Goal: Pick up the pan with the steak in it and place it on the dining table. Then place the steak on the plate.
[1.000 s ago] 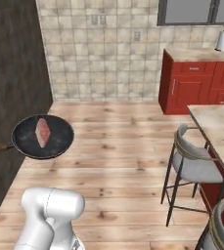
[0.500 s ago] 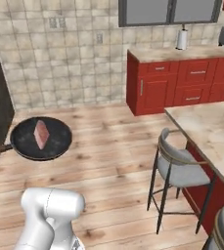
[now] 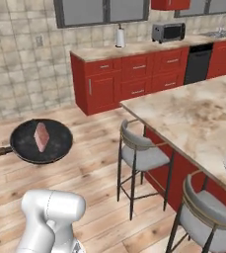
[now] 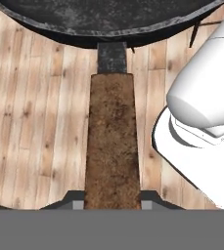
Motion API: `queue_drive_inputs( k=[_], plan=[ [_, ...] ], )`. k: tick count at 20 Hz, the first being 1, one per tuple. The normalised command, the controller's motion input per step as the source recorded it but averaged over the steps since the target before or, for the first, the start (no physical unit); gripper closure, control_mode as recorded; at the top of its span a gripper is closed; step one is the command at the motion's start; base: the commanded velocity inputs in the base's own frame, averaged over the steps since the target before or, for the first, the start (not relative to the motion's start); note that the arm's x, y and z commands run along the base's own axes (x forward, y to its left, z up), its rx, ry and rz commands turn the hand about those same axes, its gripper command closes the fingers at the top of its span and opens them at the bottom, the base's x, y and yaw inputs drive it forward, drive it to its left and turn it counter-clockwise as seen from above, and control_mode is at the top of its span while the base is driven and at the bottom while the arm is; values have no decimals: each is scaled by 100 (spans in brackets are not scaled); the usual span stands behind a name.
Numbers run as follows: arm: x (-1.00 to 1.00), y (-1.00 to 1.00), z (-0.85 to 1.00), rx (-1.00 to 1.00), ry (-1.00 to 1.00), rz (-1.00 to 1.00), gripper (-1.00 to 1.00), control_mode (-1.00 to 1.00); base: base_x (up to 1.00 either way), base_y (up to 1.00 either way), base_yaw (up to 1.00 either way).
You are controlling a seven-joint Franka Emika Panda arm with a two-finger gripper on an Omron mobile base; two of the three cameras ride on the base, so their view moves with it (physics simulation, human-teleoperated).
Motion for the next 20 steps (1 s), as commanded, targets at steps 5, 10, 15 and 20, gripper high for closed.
queue_drive_inputs(
  k=[5, 10, 15, 20],
  plan=[
    [0, 0, 0, 0, 0, 0, 100, 100, 2, 29, -50],
    [0, 0, 0, 0, 0, 0, 100, 100, 2, 29, -50],
    [0, 0, 0, 0, 0, 0, 100, 100, 2, 29, -50],
    [0, 0, 0, 0, 0, 0, 100, 100, 1, 29, -50]
  ],
)
